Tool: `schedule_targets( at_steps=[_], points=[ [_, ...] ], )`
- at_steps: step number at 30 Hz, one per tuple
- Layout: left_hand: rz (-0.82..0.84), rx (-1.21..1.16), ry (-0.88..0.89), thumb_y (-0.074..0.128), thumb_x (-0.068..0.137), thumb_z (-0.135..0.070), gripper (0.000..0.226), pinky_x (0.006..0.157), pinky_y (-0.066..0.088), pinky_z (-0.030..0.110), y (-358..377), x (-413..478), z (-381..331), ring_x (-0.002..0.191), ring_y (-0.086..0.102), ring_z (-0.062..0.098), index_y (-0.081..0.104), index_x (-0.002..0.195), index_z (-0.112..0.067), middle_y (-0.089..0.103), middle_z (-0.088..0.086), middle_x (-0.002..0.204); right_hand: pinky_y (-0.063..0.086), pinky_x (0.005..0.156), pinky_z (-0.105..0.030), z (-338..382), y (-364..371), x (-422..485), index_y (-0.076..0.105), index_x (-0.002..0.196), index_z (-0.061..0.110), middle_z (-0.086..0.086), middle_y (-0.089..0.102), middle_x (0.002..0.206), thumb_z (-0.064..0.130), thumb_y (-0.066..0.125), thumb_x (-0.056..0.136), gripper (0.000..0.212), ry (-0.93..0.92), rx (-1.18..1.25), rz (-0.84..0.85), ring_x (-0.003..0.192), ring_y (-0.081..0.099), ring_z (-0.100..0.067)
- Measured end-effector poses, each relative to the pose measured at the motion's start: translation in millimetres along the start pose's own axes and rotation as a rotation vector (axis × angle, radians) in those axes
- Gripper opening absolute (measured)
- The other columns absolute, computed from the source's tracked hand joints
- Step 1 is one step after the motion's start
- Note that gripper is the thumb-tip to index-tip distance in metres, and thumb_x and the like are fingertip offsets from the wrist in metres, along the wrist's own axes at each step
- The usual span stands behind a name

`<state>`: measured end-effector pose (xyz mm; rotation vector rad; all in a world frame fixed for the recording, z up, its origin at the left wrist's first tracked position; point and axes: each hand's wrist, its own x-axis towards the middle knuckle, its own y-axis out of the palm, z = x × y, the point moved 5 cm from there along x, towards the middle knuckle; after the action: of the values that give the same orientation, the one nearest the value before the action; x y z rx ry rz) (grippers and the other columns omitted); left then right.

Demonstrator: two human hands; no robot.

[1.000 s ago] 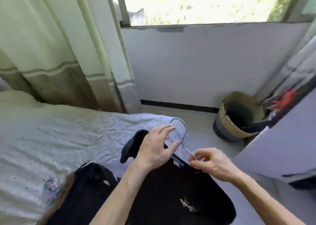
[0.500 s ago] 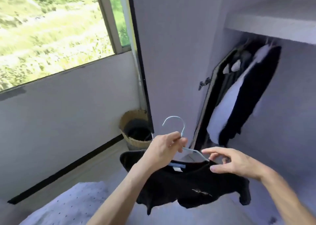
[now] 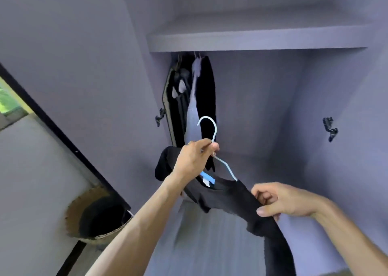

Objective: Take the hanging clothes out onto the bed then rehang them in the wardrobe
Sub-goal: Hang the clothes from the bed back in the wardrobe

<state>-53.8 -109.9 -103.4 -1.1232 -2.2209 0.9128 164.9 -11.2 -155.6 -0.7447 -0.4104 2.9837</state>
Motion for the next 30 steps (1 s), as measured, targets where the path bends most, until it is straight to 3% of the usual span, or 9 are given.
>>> schedule_targets(
  at_steps=[2, 3, 5, 8, 13, 21, 25, 28, 30],
  points=[
    [0.038, 0.046, 0.018, 0.046, 0.101, -0.05, 0.035, 0.084, 0.049, 0.028, 9.8, 11.7, -5.5, 0.092, 0.063, 0.006, 0.068, 0.101, -0.023, 0.072, -0.011, 0.099, 0.049, 0.062, -0.027, -3.8, 5.3, -4.6, 0.064, 0.099, 0.014, 0.0, 0.064, 0.083, 0.006, 0.069, 0.087, 0.015, 0.009, 0.082, -0.075, 0.074, 0.058, -0.014],
    [0.088, 0.093, 0.025, 0.046, 0.1, -0.054, 0.041, 0.097, 0.046, 0.032, 14.5, 14.4, -8.4, 0.109, 0.059, 0.012, 0.066, 0.116, -0.023, 0.069, -0.009, 0.113, 0.048, 0.061, -0.026, -5.2, 7.6, -5.9, 0.063, 0.099, 0.011, 0.001, 0.064, 0.082, 0.004, 0.069, 0.088, 0.014, 0.01, 0.117, -0.117, 0.074, 0.058, -0.013],
    [0.185, 0.245, 0.035, 0.042, 0.097, -0.063, 0.061, 0.115, 0.028, 0.037, 20.7, 15.6, -11.9, 0.138, 0.038, 0.018, 0.048, 0.144, -0.024, 0.051, -0.003, 0.144, 0.047, 0.061, -0.025, -7.8, 10.2, -6.2, 0.062, 0.1, 0.005, 0.0, 0.064, 0.081, 0.005, 0.067, 0.09, 0.012, 0.005, 0.181, -0.197, 0.073, 0.057, -0.012],
    [0.181, 0.399, 0.053, 0.033, 0.096, -0.069, 0.073, 0.123, 0.009, 0.048, 13.2, 18.2, -8.9, 0.153, 0.009, 0.021, 0.025, 0.156, -0.03, 0.017, 0.0, 0.165, 0.045, 0.058, -0.021, -11.5, 6.1, -0.6, 0.061, 0.096, 0.003, -0.001, 0.062, 0.079, 0.006, 0.067, 0.091, 0.009, 0.007, 0.279, -0.313, 0.068, 0.055, -0.009],
    [0.092, 0.643, 0.05, 0.03, 0.098, -0.066, 0.069, 0.122, -0.003, 0.055, -25.7, 34.4, 16.9, 0.154, -0.008, 0.024, 0.013, 0.158, -0.036, -0.008, 0.0, 0.167, 0.047, 0.062, -0.023, -12.6, -25.0, 33.2, 0.062, 0.104, 0.0, -0.007, 0.065, 0.087, 0.007, 0.066, 0.091, 0.016, 0.034, 0.361, -0.472, 0.073, 0.058, -0.012],
    [-0.136, 0.98, -0.054, 0.024, 0.099, -0.062, 0.063, 0.118, -0.007, 0.062, -119.9, 78.3, 68.6, 0.153, -0.012, 0.029, 0.009, 0.157, -0.043, -0.013, 0.0, 0.167, 0.051, 0.066, -0.023, 25.5, -136.7, 124.8, 0.063, 0.104, 0.009, -0.006, 0.065, 0.096, 0.01, 0.069, 0.091, 0.015, -0.023, 0.337, -0.63, 0.076, 0.059, -0.015],
    [-0.2, 1.14, -0.228, 0.016, 0.099, -0.062, 0.064, 0.109, -0.027, 0.058, -162.4, 106.3, 91.7, 0.15, -0.022, 0.029, -0.007, 0.156, -0.044, -0.027, 0.0, 0.163, 0.051, 0.065, -0.022, 66.1, -198.9, 170.5, 0.057, 0.108, 0.011, -0.005, 0.06, 0.104, 0.009, 0.067, 0.092, 0.019, -0.086, 0.291, -0.661, 0.077, 0.058, -0.014],
    [-0.314, 1.164, -0.323, 0.021, 0.099, -0.06, 0.066, 0.091, -0.043, 0.049, -188.1, 120.1, 107.4, 0.152, -0.017, 0.027, -0.002, 0.157, -0.041, -0.021, 0.002, 0.165, 0.052, 0.069, -0.024, 94.5, -240.7, 204.7, 0.05, 0.12, 0.013, -0.006, 0.056, 0.114, 0.012, 0.066, 0.094, 0.031, -0.118, 0.272, -0.691, 0.074, 0.057, -0.013],
    [-0.372, 1.191, -0.329, 0.029, 0.098, -0.059, 0.068, 0.097, -0.039, 0.048, -195.7, 122.4, 116.1, 0.153, -0.01, 0.025, 0.006, 0.158, -0.037, -0.014, 0.002, 0.166, 0.054, 0.076, -0.028, 104.7, -263.2, 229.4, 0.048, 0.124, 0.013, -0.008, 0.056, 0.12, 0.014, 0.065, 0.094, 0.034, -0.113, 0.238, -0.7, 0.072, 0.058, -0.014]
  ],
)
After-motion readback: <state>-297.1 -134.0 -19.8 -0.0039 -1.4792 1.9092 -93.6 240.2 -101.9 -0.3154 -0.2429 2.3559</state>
